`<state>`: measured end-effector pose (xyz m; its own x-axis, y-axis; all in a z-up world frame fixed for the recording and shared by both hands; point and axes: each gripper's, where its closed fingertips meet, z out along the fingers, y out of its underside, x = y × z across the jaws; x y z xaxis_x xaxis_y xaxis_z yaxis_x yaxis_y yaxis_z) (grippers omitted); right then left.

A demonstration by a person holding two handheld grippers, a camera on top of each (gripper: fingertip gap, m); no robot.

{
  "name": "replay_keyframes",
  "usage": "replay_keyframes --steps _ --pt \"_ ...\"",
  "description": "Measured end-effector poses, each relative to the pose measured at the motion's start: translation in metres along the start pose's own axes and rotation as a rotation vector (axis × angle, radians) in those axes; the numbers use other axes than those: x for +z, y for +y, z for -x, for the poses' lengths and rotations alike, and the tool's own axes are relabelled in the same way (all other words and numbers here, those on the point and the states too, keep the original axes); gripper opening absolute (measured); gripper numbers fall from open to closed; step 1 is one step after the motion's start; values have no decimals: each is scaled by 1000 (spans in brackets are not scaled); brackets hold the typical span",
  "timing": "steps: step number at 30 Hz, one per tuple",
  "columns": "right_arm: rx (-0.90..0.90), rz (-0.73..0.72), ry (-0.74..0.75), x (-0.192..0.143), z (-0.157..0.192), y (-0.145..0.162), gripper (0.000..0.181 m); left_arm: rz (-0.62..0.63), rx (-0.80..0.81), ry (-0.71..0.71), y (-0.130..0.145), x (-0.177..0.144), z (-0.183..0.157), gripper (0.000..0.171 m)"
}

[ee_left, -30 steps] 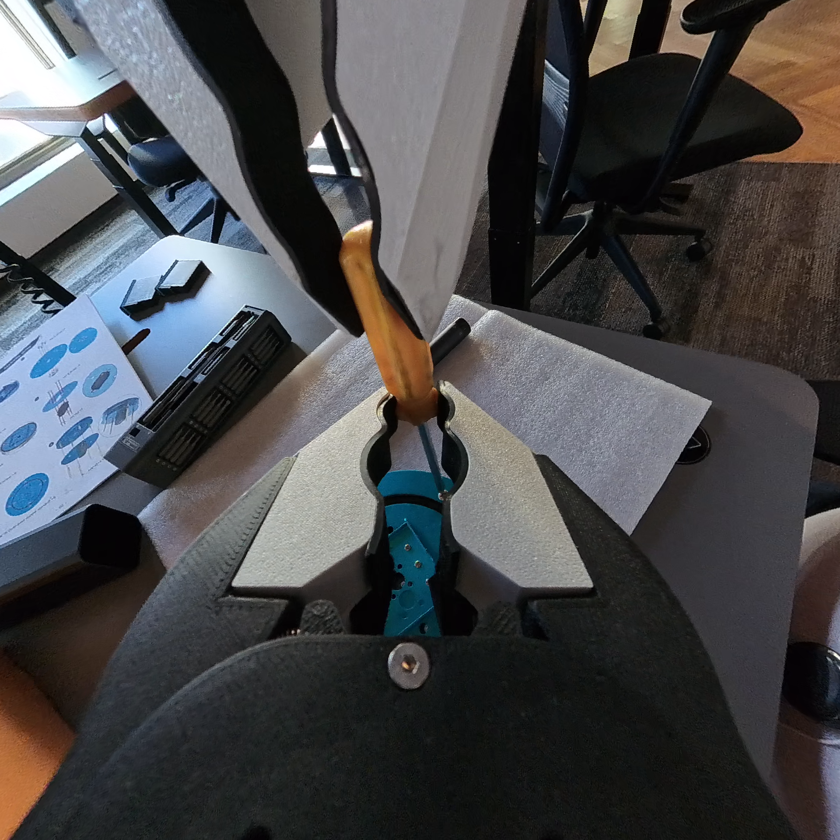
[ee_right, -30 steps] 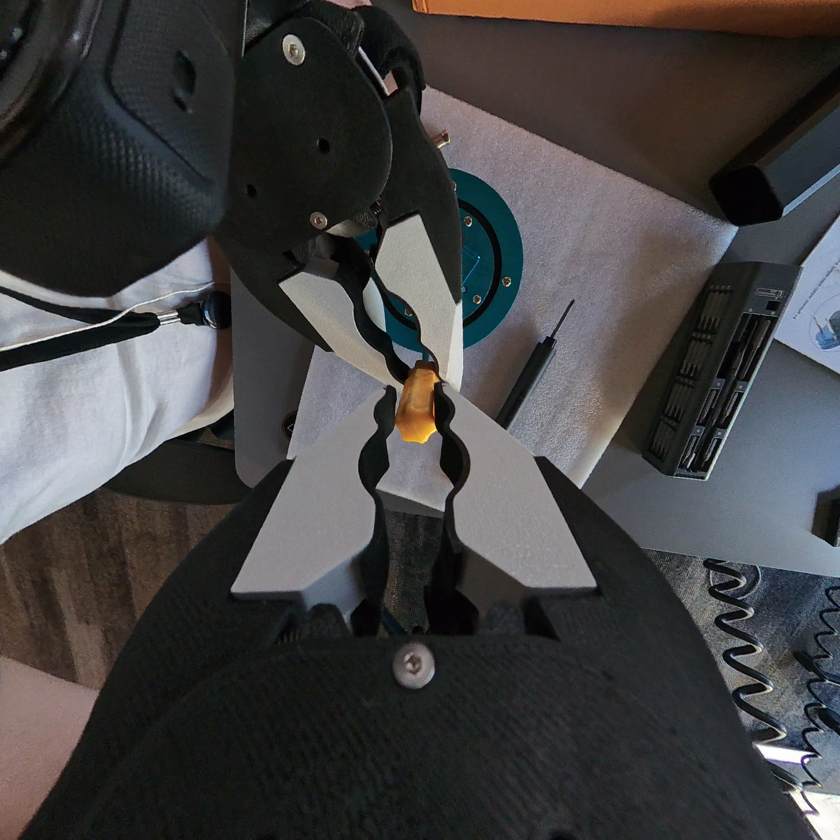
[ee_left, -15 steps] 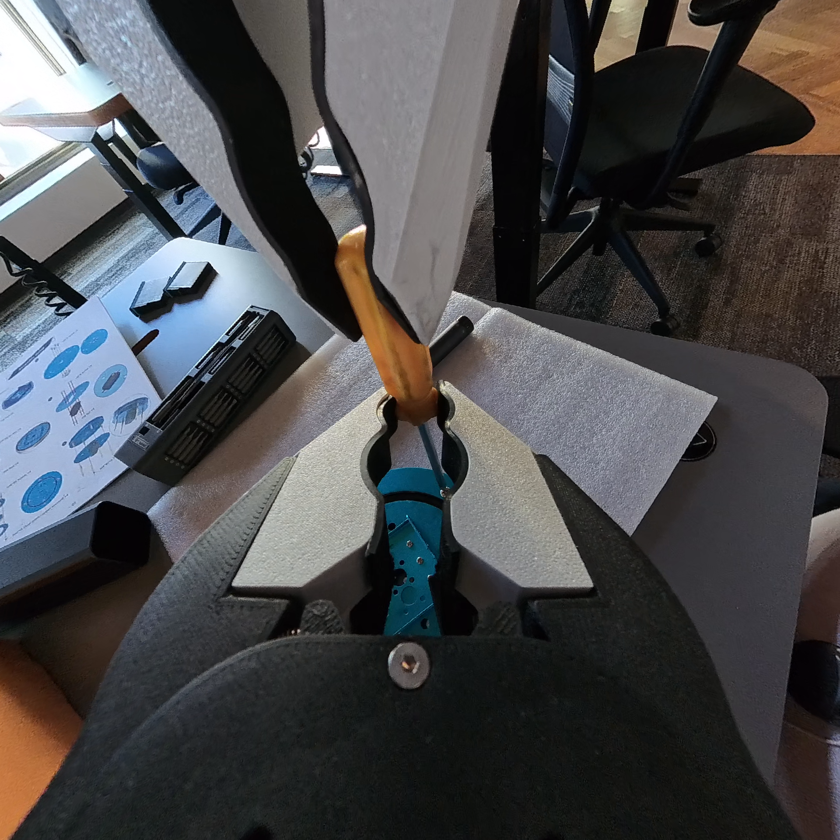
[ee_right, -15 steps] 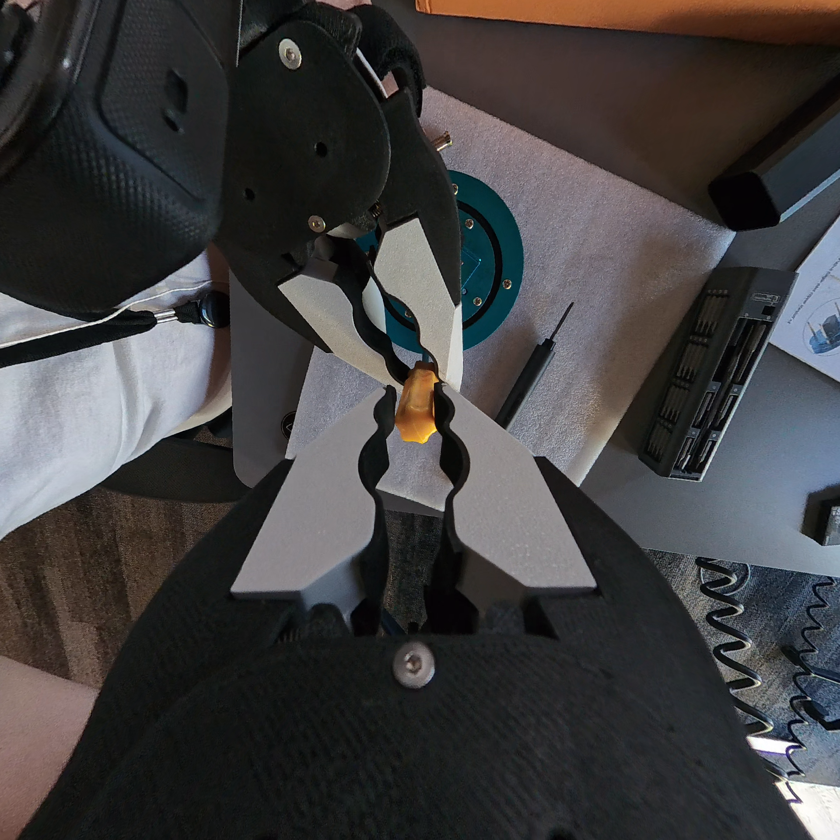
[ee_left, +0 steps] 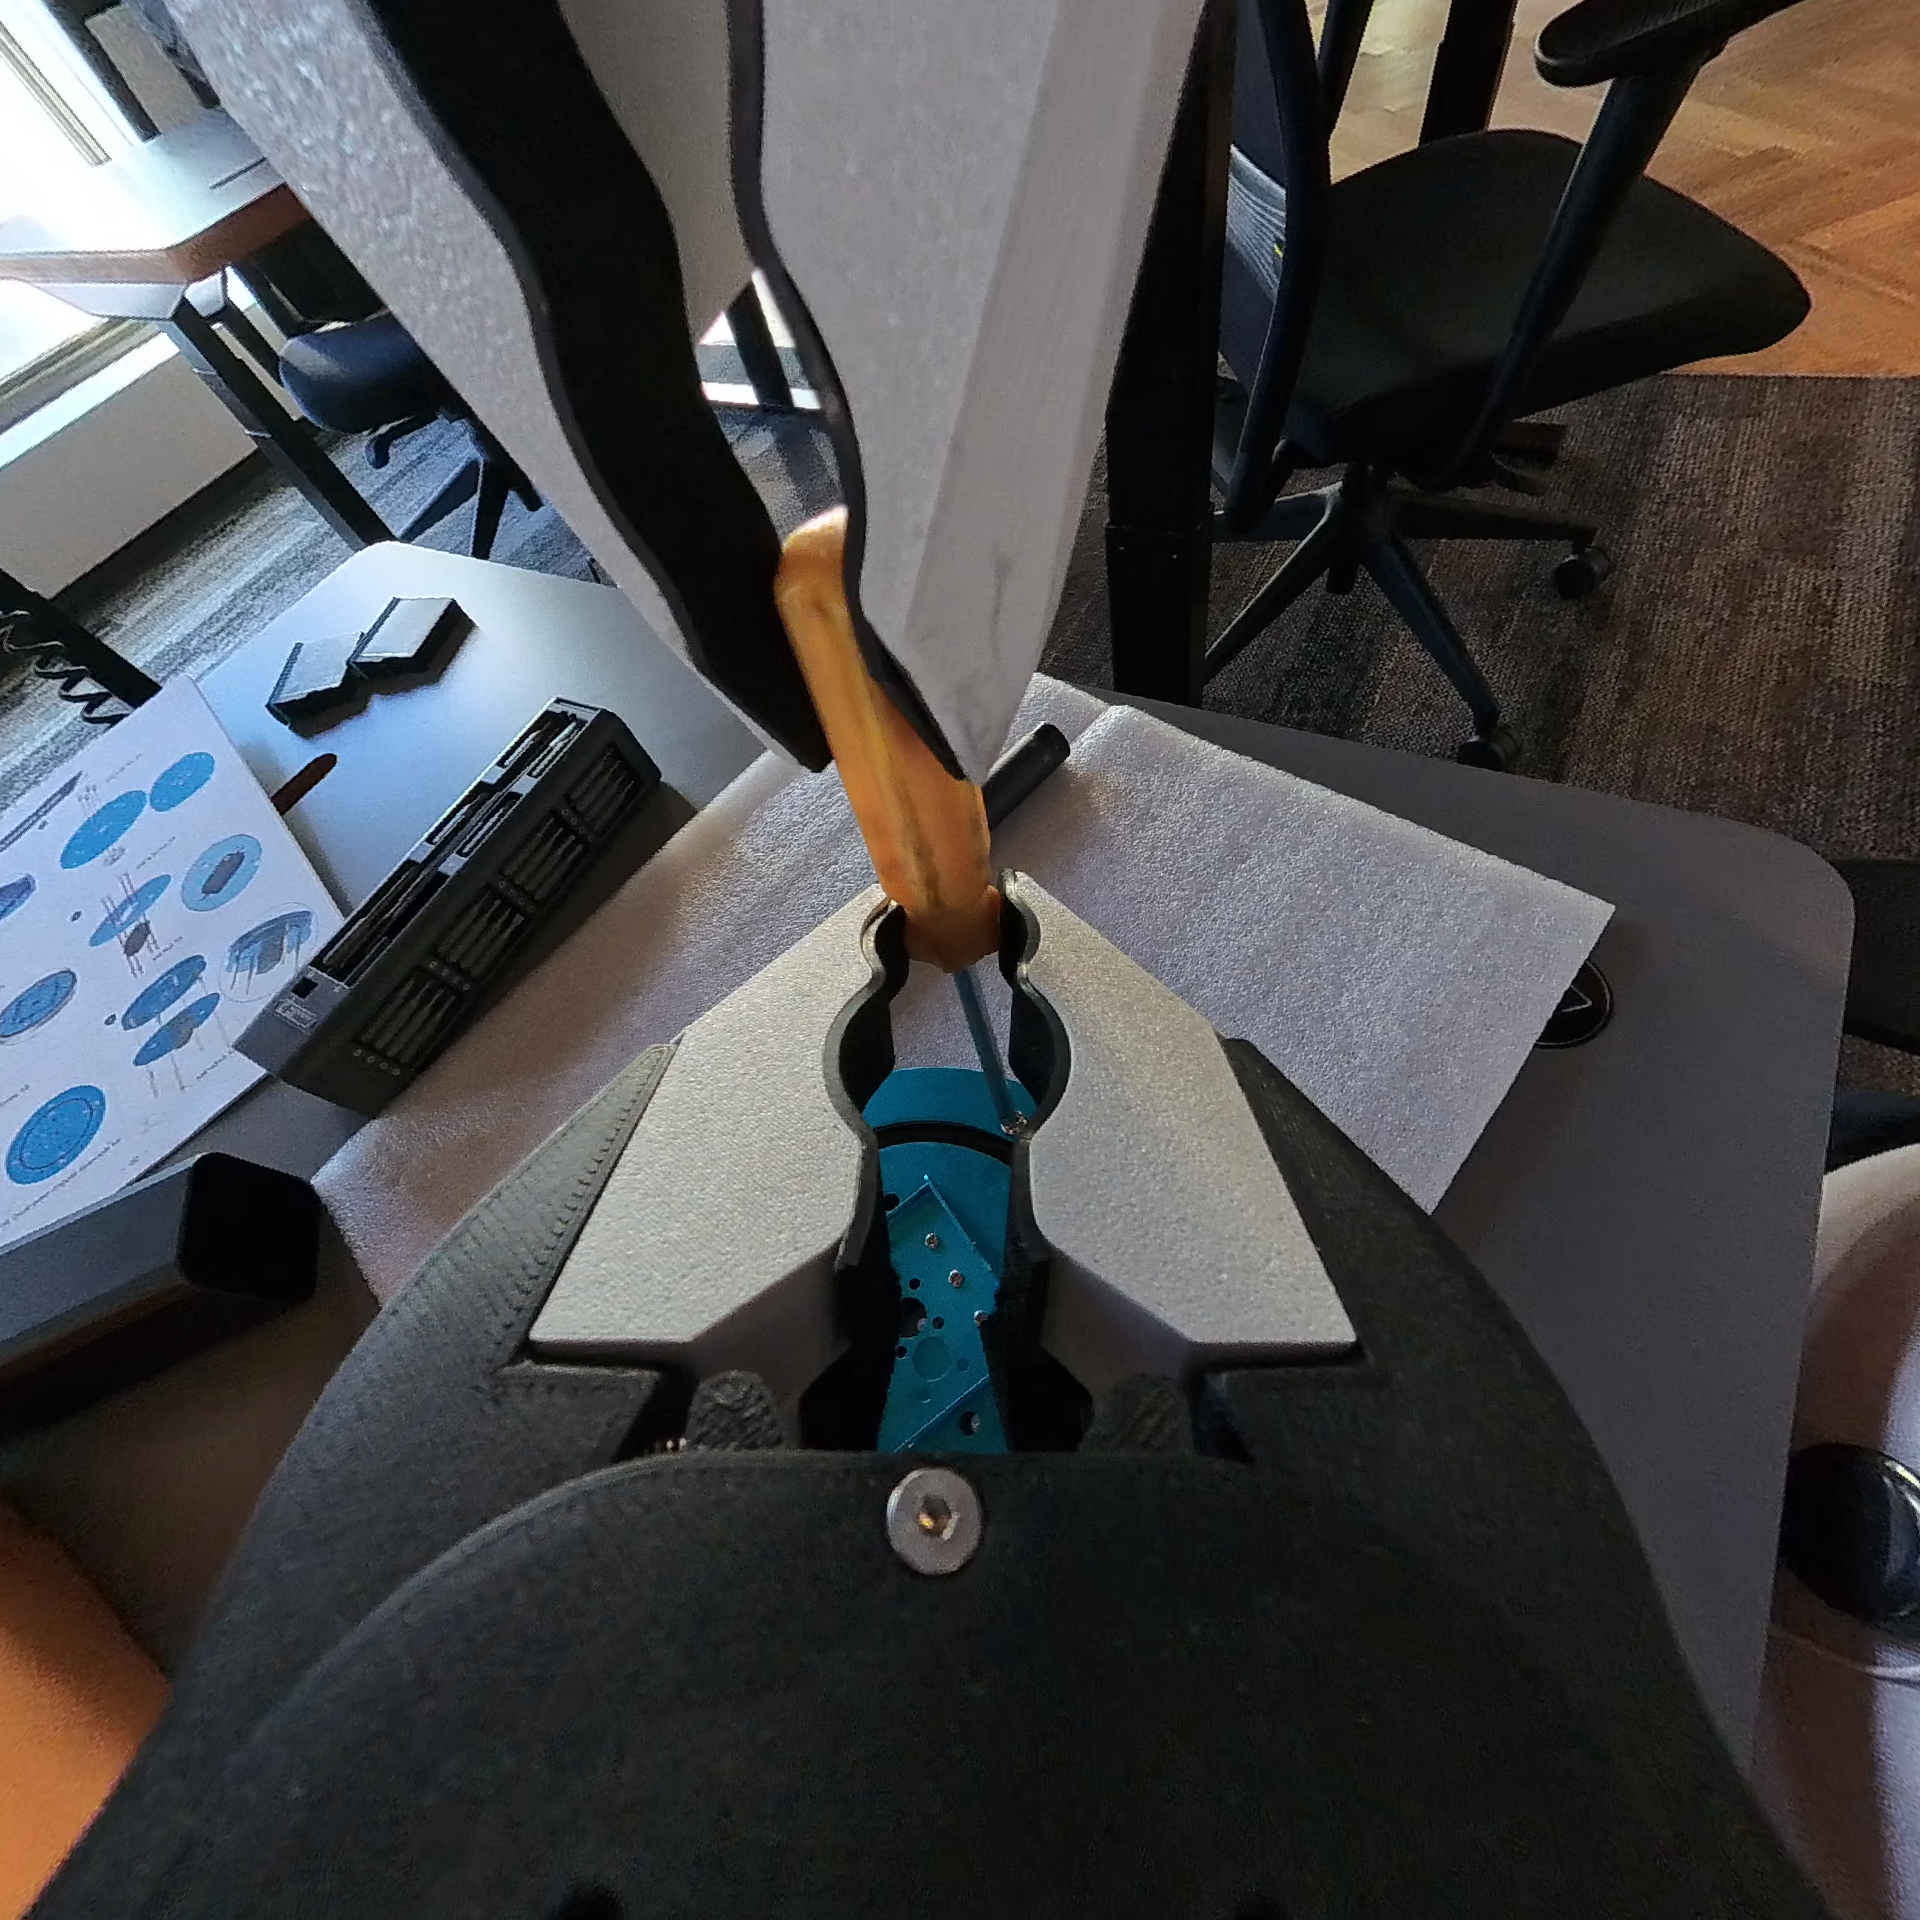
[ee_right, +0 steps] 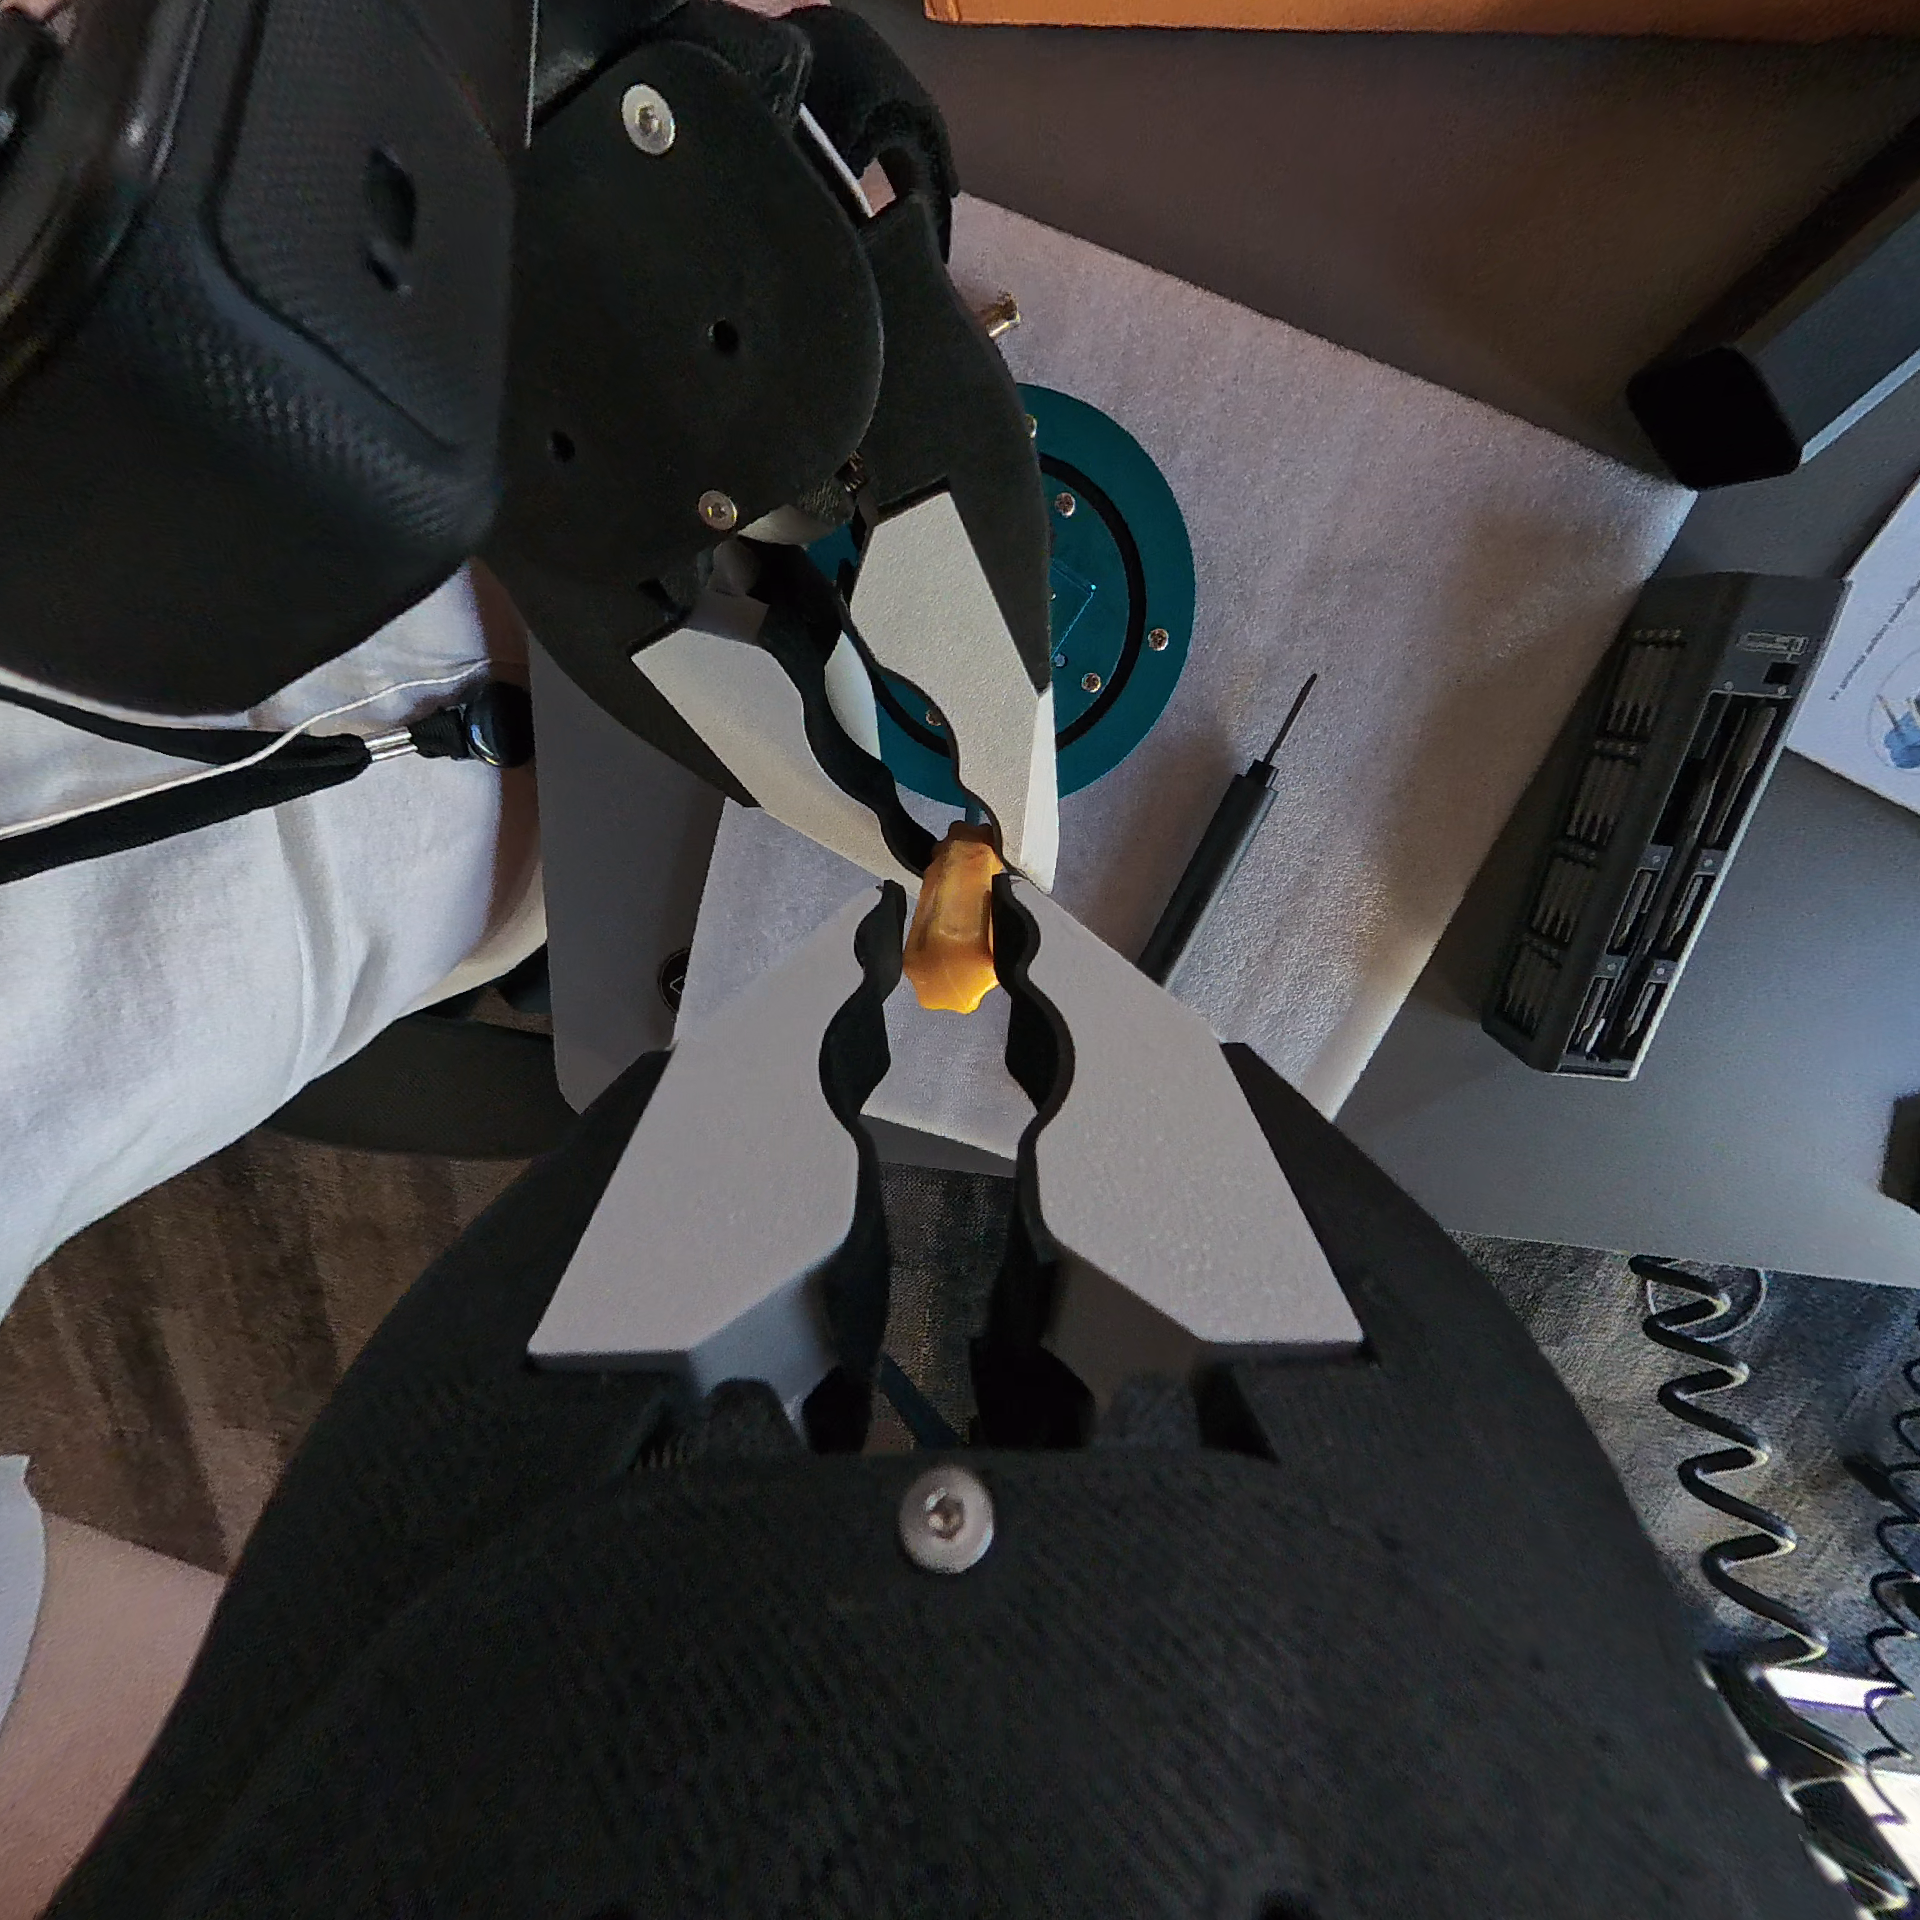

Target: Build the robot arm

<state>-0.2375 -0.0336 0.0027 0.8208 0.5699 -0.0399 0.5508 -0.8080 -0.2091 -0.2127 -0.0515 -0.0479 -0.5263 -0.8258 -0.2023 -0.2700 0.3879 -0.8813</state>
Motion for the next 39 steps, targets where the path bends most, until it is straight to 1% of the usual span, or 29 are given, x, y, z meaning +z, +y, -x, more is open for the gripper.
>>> replay_keyframes --steps 6,11,13,17,20,22,23,25,30,35,39 --pt "53 12 11 1 1 0 16 -3 2 21 0 0 -2 15" --pt "156 17 47 3 -1 -2 12 -1 34 33 1 0 -3 15" --pt "155 16 54 5 -1 -3 11 5 42 54 2 0 -3 15" --pt "-14 -11 42 4 0 -7 12 -13 40 79 2 -1 -3 15" --pt "-182 -54 27 -3 1 -6 23 -18 40 76 2 -1 -3 15" --pt "-260 -75 29 -5 1 -3 29 -19 41 71 3 -1 -2 15" --pt "-276 -81 19 -4 2 -3 29 -19 37 72 3 -2 -2 15" --pt "-278 -73 34 -2 -1 -2 16 -20 31 74 3 -2 -1 15" --pt "-254 -78 43 -1 -3 -4 16 -16 32 72 4 -2 0 15" --pt "-44 -64 34 1 -3 -2 16 -12 18 81 6 -1 -1 15" --pt "107 -83 68 1 -5 -3 17 -2 37 60 6 0 1 16"
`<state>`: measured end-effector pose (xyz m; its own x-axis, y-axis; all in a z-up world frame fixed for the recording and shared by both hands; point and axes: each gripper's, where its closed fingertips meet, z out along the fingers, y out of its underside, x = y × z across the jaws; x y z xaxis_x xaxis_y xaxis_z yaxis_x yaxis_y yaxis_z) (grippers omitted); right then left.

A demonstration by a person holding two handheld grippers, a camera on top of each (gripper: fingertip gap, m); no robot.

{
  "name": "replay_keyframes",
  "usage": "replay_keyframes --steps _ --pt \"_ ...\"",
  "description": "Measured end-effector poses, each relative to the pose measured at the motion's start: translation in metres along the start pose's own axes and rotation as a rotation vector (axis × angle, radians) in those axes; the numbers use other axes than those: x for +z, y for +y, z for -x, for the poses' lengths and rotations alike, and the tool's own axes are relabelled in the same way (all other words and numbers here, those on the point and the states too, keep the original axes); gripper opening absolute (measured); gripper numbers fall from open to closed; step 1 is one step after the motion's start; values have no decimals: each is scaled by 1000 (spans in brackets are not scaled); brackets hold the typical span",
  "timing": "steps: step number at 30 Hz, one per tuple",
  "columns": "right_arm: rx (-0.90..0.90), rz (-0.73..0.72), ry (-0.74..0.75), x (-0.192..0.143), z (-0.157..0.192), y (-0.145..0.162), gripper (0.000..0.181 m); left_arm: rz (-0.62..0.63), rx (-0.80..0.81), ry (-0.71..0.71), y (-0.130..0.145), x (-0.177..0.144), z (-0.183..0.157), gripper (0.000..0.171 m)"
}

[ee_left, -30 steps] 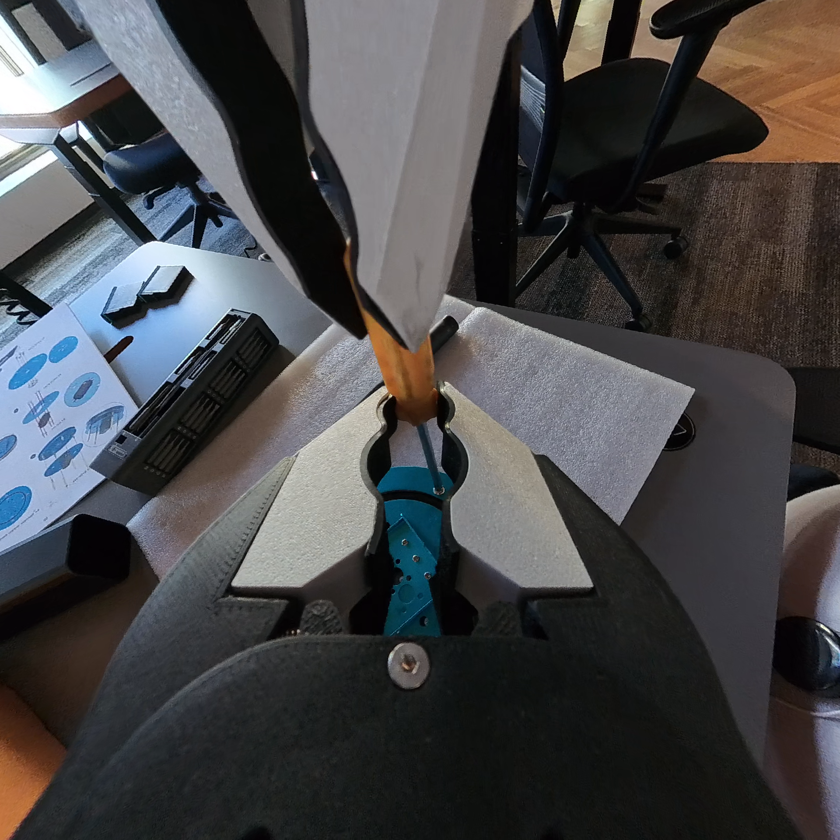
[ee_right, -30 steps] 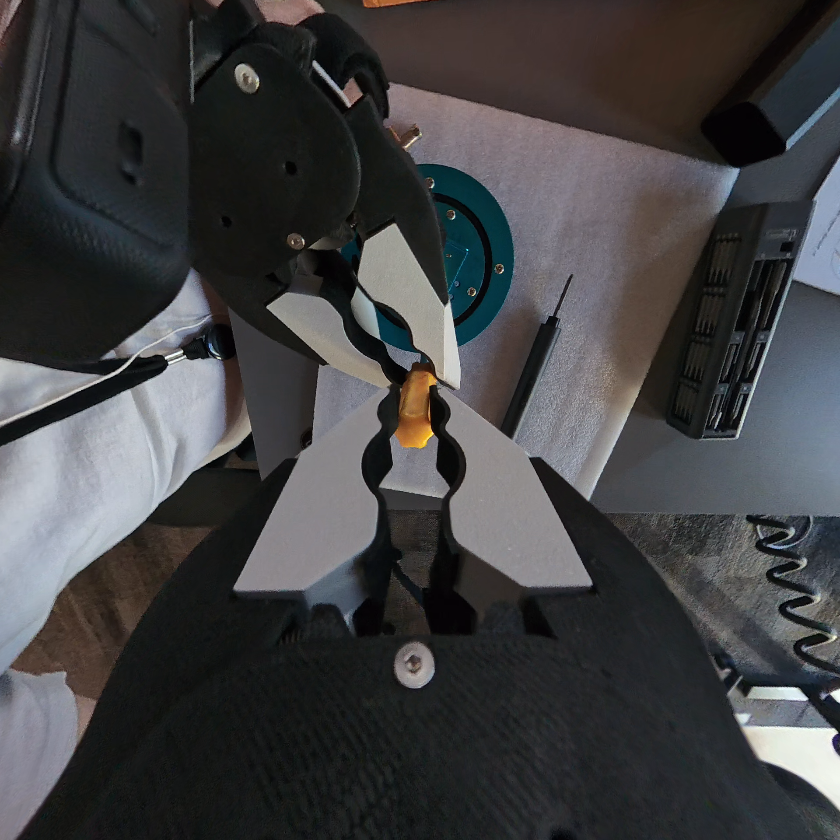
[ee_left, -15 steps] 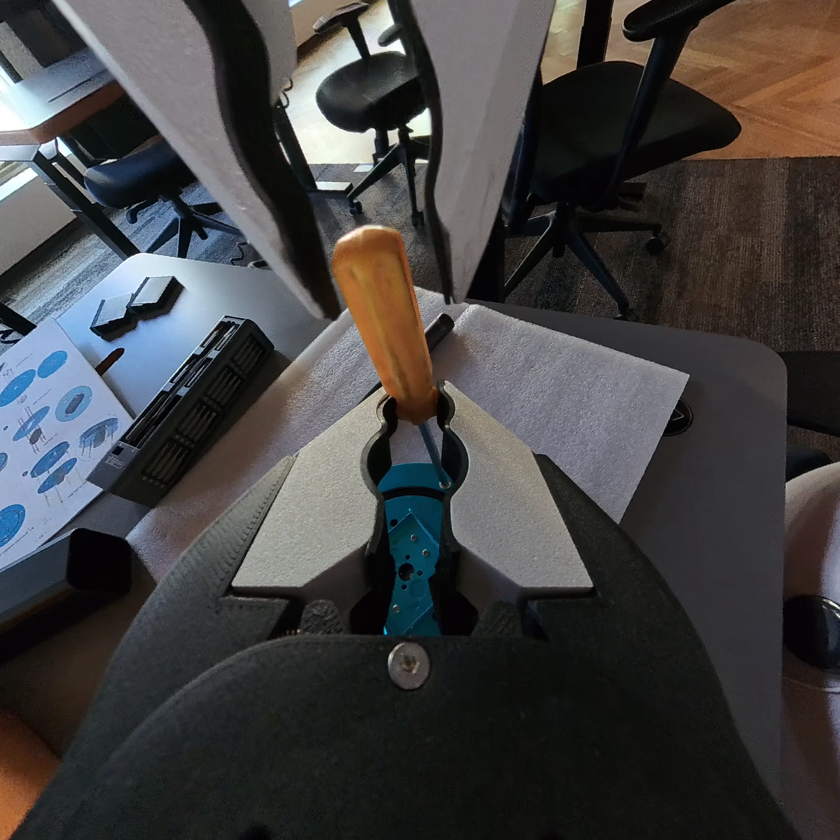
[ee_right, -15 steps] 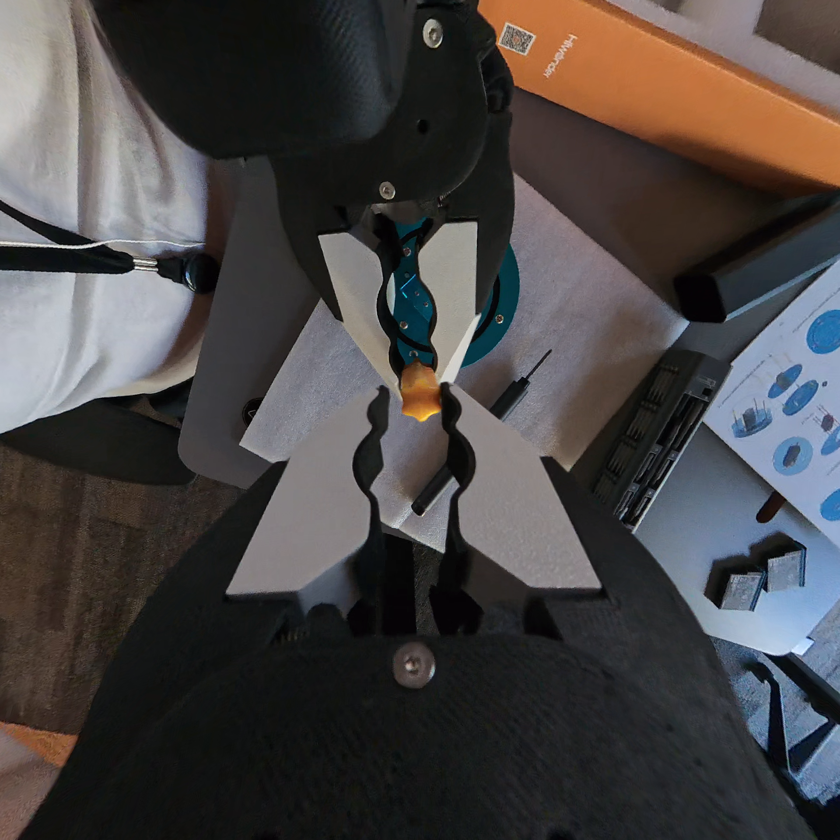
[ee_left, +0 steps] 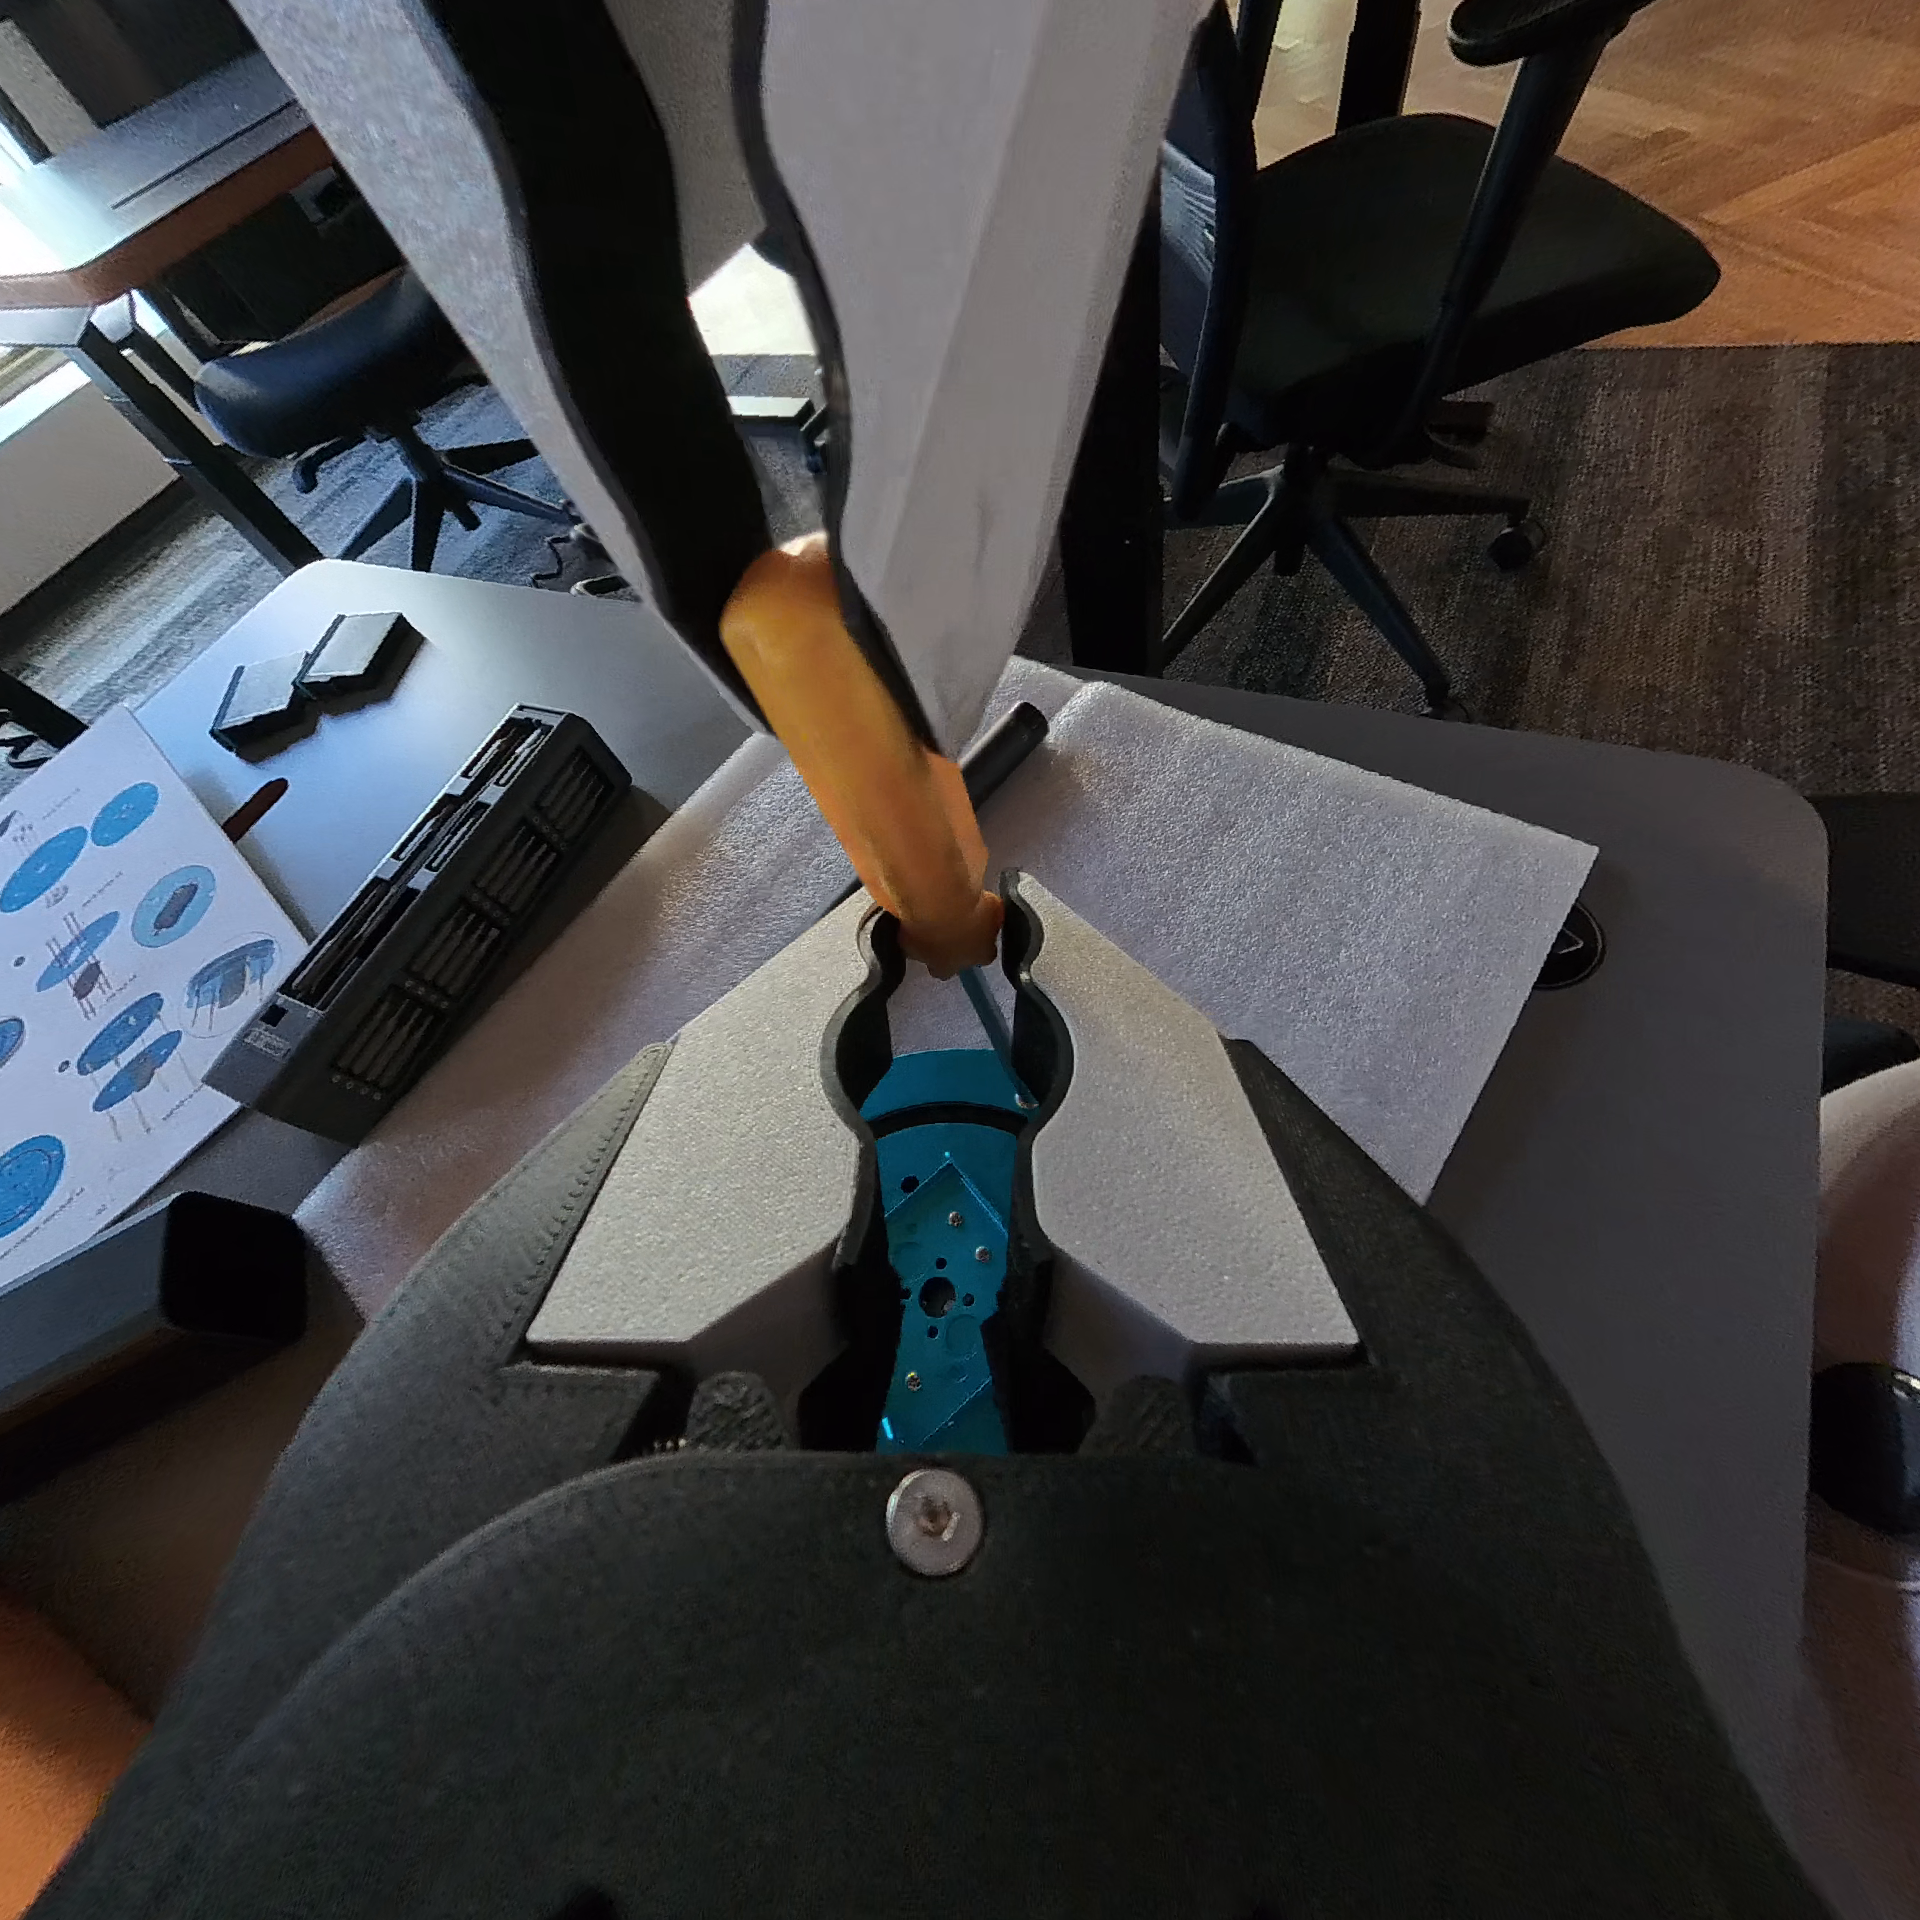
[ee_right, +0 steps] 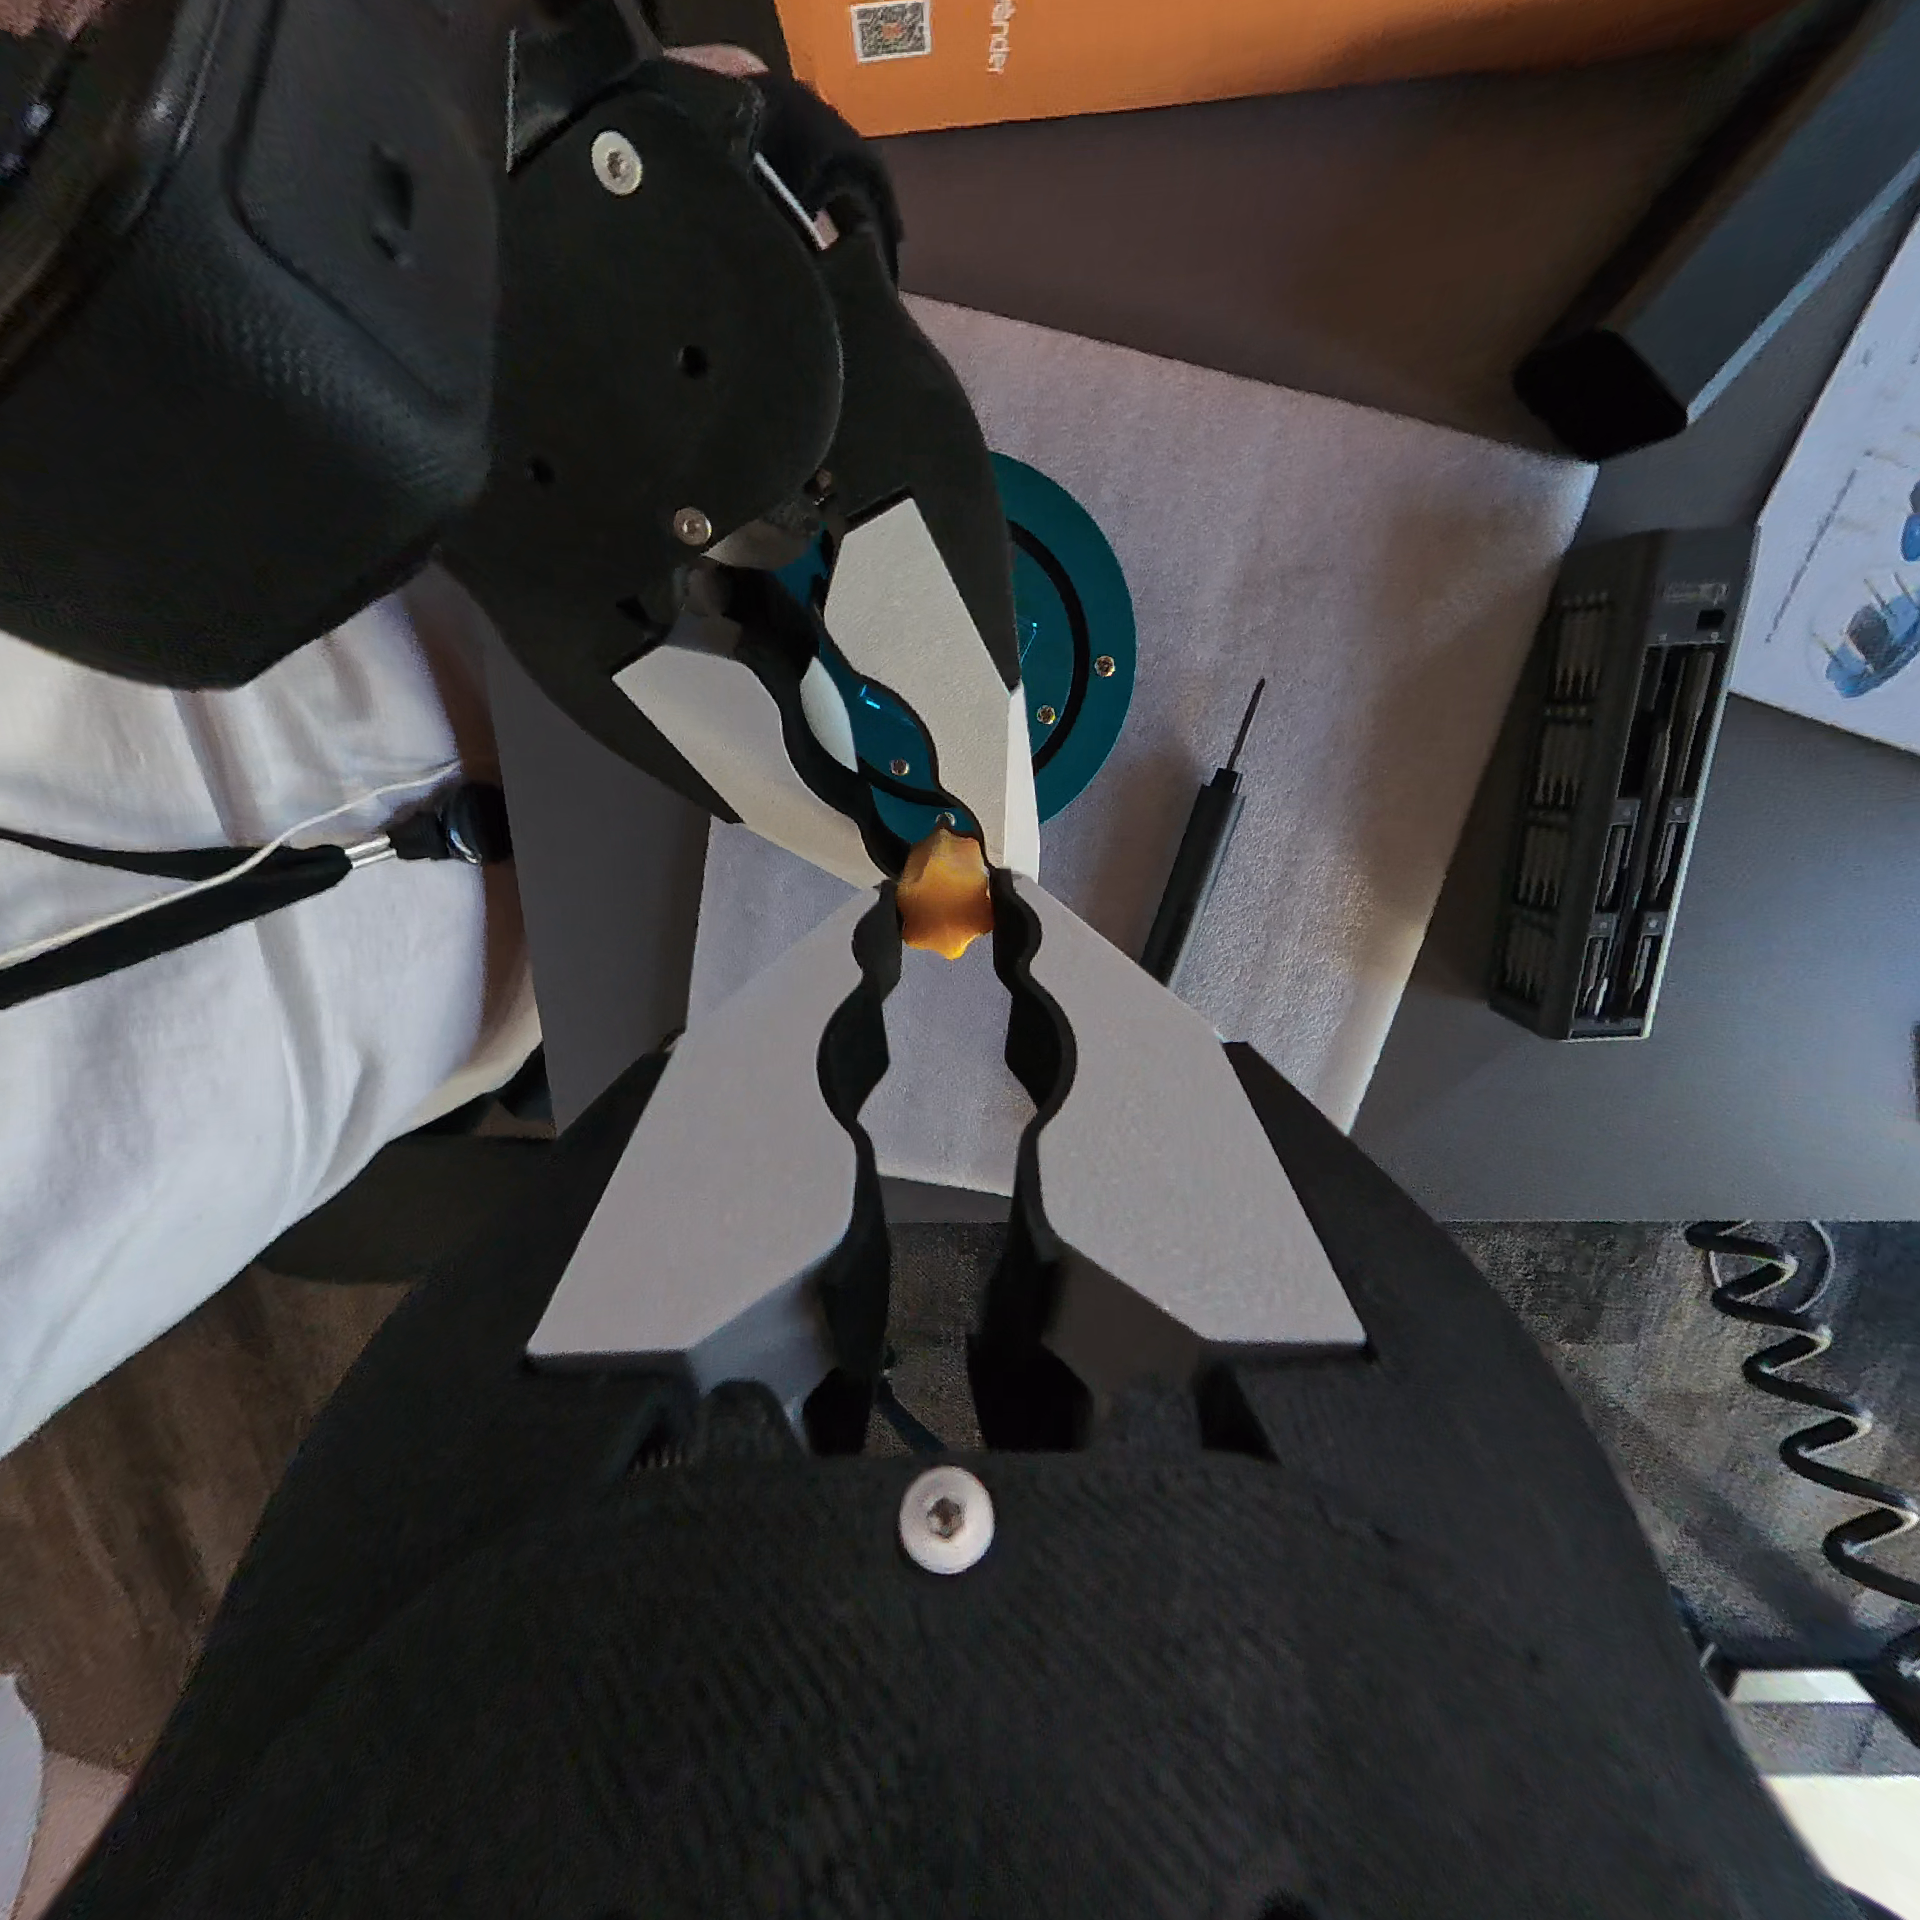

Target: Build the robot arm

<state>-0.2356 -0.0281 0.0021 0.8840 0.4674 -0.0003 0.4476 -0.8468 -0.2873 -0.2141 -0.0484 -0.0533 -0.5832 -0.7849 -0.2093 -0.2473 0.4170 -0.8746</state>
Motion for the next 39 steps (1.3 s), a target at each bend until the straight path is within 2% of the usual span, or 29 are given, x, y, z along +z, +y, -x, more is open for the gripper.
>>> replay_keyframes --steps 2,7,9,11,15,16,20,23,29,32,39 --pt "-9 -4 7 0 1 1 17 1 5 0 0 0 0 16" --pt "-192 11 75 1 1 3 17 7 25 -9 -1 0 -1 16" --pt "-116 28 56 1 3 5 17 8 23 1 -1 0 -3 16" --pt "32 40 41 1 3 7 18 5 21 -6 -1 1 -3 16" --pt "188 -4 82 2 2 5 18 6 20 -6 -1 1 -2 17" --pt "179 -14 87 2 2 3 18 5 19 -3 0 0 -2 17" --pt "-89 -10 107 0 -1 2 19 3 22 -7 0 -1 0 16" --pt "-204 -53 71 -5 0 -3 22 2 15 -4 0 -1 0 16" --pt "-251 -69 -1 -3 0 -2 27 3 18 -5 0 0 0 16" --pt "-227 -64 -8 1 1 -3 17 7 25 -11 0 0 0 16" --pt "56 -64 4 1 1 1 17 4 14 -5 -1 1 -1 16"
